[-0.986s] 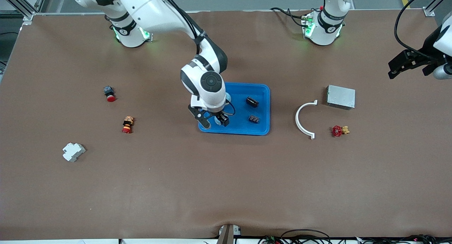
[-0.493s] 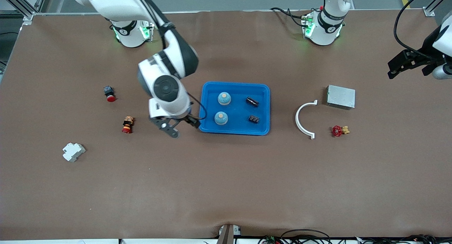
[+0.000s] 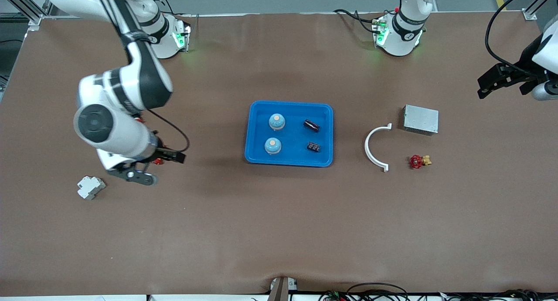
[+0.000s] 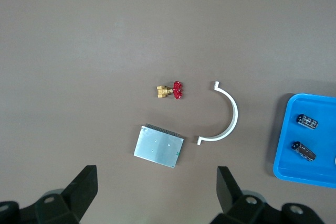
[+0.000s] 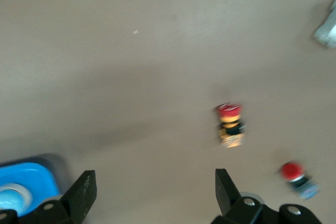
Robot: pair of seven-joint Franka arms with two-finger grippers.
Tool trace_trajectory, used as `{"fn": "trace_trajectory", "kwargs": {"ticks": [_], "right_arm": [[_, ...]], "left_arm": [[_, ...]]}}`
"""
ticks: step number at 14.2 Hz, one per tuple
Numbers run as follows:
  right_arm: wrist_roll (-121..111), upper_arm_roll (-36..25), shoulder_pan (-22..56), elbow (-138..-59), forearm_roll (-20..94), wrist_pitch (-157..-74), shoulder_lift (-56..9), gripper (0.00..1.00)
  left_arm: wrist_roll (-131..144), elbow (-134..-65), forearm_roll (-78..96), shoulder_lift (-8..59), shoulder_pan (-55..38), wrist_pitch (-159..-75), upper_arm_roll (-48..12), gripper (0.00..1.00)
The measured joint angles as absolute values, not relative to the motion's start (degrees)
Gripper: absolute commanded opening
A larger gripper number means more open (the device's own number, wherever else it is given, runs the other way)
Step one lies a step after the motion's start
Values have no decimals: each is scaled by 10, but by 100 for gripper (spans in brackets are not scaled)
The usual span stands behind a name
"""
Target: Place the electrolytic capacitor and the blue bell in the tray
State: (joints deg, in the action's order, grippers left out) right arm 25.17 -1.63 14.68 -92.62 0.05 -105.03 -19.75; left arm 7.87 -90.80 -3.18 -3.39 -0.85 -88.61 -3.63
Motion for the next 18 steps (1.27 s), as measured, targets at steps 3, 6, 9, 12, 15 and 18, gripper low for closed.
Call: {"fn": "trace_trajectory", "kwargs": {"ticks": [3, 6, 9, 12, 15, 18], "right_arm": [[152, -16, 96, -930, -2, -1026, -166, 100], [77, -16, 58, -932, -7, -1009, -133, 100], [36, -16, 31, -933, -9, -989, -102, 100], [15, -16, 17, -934, -10, -968, -70, 100], [-4, -16, 3, -935, -10, -956, -42, 100], [-11, -16, -5, -935, -10, -947, -20, 100]], "left_arm": [[79, -908, -32, -34, -6, -886, -35, 100], [79, -907, -32, -35, -5, -882, -35, 100], [78, -905, -32, -42, 2, -876, -35, 100], [78, -906, -32, -42, 5, -875, -36, 100], [78, -906, -32, -42, 5, -875, -37, 100], [63, -906, -32, -42, 4, -875, -37, 100]]}}
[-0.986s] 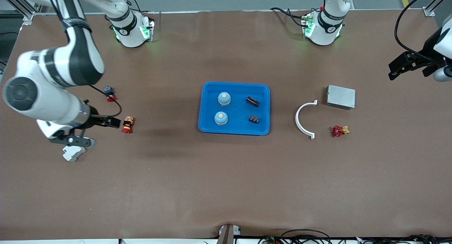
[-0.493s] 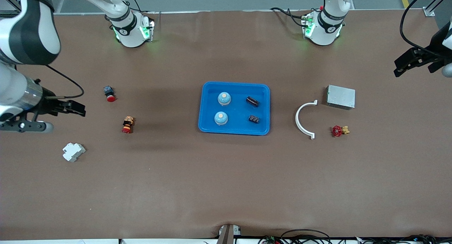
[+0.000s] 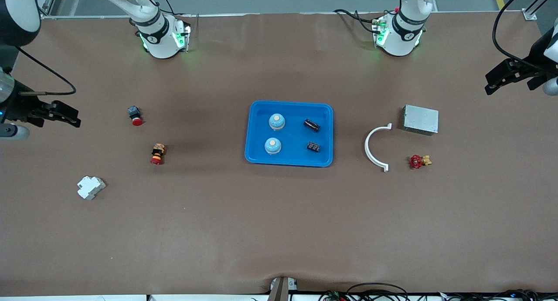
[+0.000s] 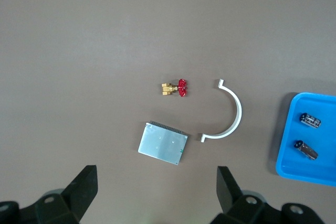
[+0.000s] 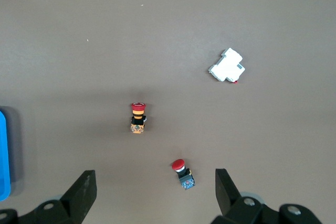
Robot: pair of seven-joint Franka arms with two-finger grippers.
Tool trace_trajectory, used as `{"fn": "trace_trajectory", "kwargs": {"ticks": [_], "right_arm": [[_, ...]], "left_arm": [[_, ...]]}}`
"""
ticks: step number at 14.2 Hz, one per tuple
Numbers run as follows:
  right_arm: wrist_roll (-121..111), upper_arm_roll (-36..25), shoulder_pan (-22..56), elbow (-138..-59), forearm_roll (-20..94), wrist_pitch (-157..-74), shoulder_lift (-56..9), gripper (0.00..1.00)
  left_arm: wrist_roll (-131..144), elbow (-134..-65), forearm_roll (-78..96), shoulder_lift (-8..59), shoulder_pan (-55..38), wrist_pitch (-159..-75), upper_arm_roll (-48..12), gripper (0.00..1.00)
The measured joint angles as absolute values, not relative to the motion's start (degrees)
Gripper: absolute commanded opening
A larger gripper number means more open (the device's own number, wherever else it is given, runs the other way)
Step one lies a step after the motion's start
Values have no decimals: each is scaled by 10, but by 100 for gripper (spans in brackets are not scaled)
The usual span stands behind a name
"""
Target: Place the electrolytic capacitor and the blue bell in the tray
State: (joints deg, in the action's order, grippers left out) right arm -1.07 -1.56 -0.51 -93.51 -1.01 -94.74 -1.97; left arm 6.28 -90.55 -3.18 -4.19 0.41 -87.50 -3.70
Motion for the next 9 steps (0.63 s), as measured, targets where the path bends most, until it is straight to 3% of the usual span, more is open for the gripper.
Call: {"fn": "trace_trajectory", "kwargs": {"ticks": [9], "right_arm": [[-13, -15, -6, -926, -10, -939, 20, 100]], "left_arm": [[42, -899, -32, -42, 4, -875, -37, 100]]}}
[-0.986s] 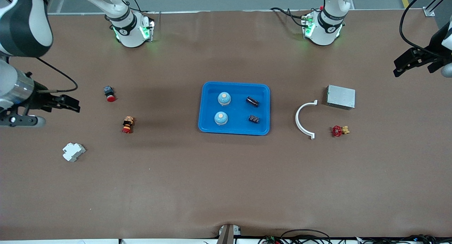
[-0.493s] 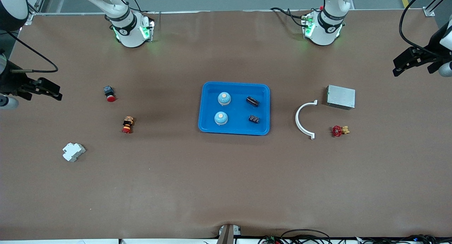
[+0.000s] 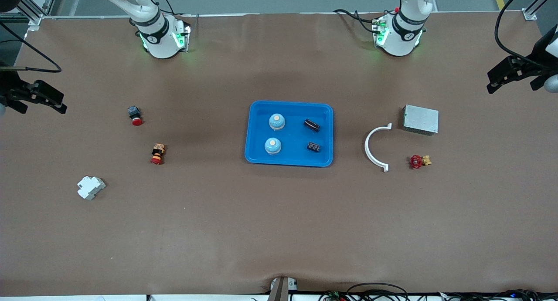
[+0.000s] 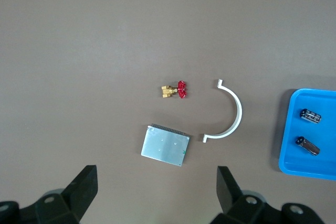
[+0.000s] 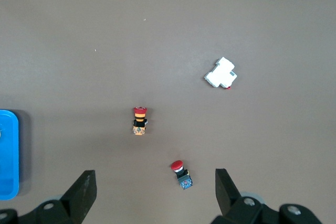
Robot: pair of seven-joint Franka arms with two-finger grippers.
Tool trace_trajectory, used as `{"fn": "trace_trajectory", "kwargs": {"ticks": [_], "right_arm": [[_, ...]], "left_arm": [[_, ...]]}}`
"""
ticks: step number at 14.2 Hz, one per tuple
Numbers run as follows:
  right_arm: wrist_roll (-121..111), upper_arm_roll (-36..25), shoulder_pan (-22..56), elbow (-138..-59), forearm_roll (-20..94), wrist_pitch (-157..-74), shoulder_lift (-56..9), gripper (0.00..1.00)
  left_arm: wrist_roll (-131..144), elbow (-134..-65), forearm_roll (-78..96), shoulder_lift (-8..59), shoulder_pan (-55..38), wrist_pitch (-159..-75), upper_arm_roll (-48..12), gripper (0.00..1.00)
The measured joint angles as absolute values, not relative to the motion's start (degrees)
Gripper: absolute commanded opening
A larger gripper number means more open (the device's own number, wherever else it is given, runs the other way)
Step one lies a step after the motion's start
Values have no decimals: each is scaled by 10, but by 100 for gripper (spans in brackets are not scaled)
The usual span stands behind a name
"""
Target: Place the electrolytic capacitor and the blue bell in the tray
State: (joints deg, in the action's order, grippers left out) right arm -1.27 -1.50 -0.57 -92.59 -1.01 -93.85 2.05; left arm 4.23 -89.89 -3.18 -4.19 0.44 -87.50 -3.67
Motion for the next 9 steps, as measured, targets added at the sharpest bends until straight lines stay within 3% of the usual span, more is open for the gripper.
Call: {"fn": "trace_trajectory", "kwargs": {"ticks": [9], "right_arm": [[-12, -14, -6, -905, -10, -940, 20, 100]], "left_arm": [[41, -899, -31, -42, 0, -858, -42, 100]]}}
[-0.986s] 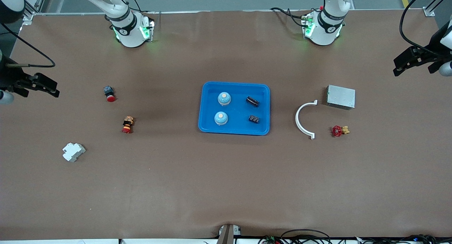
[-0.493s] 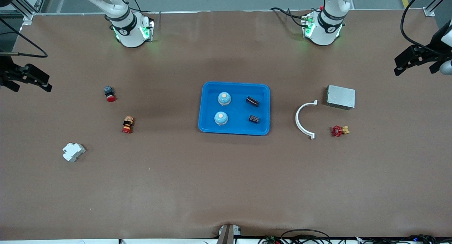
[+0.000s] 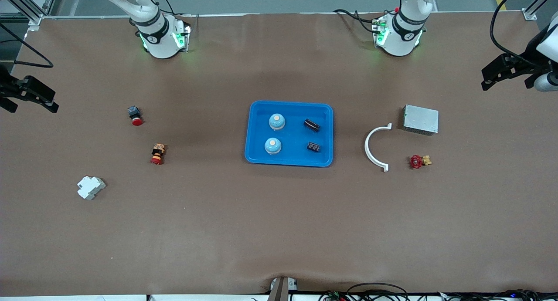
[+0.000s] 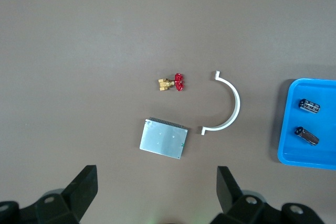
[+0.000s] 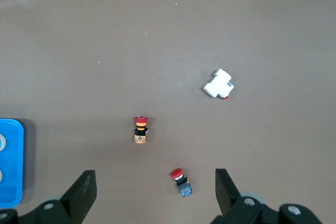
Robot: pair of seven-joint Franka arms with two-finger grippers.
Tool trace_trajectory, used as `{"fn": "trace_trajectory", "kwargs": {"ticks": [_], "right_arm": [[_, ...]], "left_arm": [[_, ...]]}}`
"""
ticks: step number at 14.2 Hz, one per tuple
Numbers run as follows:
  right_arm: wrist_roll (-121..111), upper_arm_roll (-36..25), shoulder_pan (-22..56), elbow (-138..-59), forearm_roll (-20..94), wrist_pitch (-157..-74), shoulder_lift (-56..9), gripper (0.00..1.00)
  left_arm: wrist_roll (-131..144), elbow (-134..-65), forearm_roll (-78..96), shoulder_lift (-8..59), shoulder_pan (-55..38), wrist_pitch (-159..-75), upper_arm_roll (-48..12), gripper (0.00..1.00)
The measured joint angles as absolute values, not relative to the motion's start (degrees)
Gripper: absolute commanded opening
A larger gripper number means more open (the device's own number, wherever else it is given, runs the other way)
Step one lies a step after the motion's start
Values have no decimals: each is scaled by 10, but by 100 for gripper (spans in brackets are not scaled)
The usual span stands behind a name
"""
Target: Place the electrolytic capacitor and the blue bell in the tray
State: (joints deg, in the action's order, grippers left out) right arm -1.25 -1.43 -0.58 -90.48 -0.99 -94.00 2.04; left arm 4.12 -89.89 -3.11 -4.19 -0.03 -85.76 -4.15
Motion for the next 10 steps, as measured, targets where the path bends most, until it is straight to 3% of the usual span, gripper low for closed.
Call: {"fn": "trace_trajectory", "kwargs": {"ticks": [10], "right_arm": [[30, -13, -6, -903, 4, -885, 20, 100]], "left_arm": [[56, -899, -30, -37, 1, -855, -51, 100]]}}
